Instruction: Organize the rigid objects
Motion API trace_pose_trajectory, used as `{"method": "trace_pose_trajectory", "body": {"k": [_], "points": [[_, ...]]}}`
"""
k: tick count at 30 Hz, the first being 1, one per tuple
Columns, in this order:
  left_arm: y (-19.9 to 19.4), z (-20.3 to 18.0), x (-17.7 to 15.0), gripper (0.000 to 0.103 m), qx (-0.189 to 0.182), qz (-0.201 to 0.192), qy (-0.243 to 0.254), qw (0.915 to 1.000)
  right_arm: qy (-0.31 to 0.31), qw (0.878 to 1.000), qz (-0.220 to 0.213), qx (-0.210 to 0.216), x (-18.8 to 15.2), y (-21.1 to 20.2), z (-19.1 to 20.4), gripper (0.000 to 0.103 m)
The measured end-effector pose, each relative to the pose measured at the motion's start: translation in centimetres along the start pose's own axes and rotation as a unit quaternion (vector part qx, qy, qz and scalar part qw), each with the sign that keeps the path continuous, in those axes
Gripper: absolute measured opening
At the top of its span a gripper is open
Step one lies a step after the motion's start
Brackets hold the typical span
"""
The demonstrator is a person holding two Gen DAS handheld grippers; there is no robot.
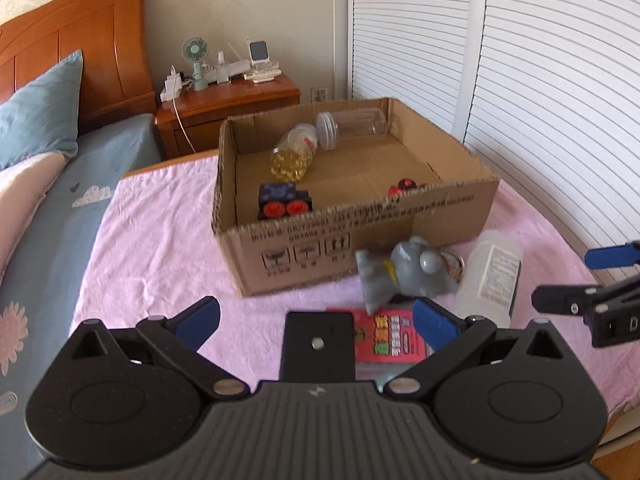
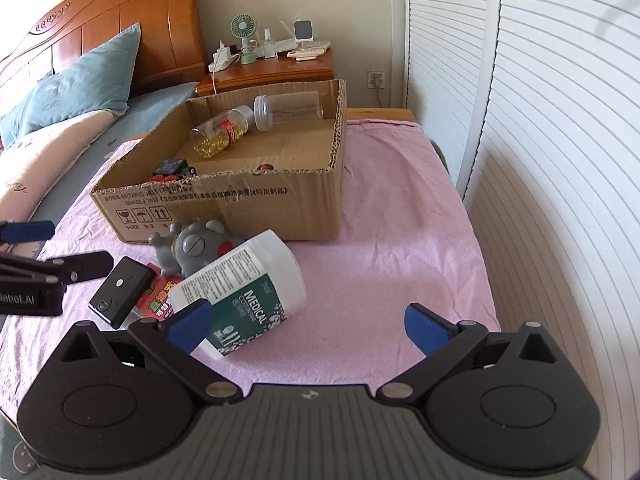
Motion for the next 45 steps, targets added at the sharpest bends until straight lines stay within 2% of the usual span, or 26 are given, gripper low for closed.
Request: {"method": "trace_pose_trajectory", "body": {"k": [4, 6, 11, 16, 23, 32, 37, 45], "points": [[-0.3, -1.2, -1.8, 0.102, -0.035, 0.009, 0.001, 0.9993, 0.001, 1.0, 0.003, -0.003, -0.1, 0.1, 0.0, 0.103], [-0.3, -1.7, -2.4, 0.102, -0.042, 0.013, 0.01, 0.999, 0.0, 1.0, 0.002, -0.004, 0.1, 0.3, 0.0, 0.103], [0.0, -1.9, -3.3, 0.102, -0.046, 0.022, 0.012, 0.9987, -0.003, 1.0, -0.011, 0.007, 1.8, 1.4, 0.5, 0.103], [0.8, -2.0, -3.5, 0.102, -0.045, 0.026, 0.011, 0.9986, -0.018, 1.0, -0.01, 0.014, 3.9, 4.2, 1.7, 0.103], [1.4, -2.6, -3.8, 0.102, -0.042, 0.033, 0.034, 0.998, -0.037, 0.999, 0.021, 0.0, 3.0, 7.0, 1.8, 0.103], [2.4, -2.6, -3.7, 0.102, -0.035, 0.038, 0.031, 0.9982, -0.015, 0.999, 0.035, -0.015, 0.4, 4.3, -0.6, 0.103], [3.2, -3.0, -4.1, 0.102, -0.028, 0.048, 0.04, 0.9977, 0.009, 1.0, 0.026, -0.015, -0.1, 3.1, -1.4, 0.103], [1.8, -1.9, -5.1, 0.102, -0.014, 0.056, 0.054, 0.9968, 0.011, 1.0, 0.02, -0.01, -0.2, 2.4, -1.3, 0.103]]}}
Point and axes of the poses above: each gripper's, at about its wrist camera, not at the fingertips, and y roughly the way its jaws point, z to its left, x to its top, the point moved 10 cm from there along y, roughly the way its jaws point, and after that the axes turned 12 degrees about -z, right-handed, at the moved point
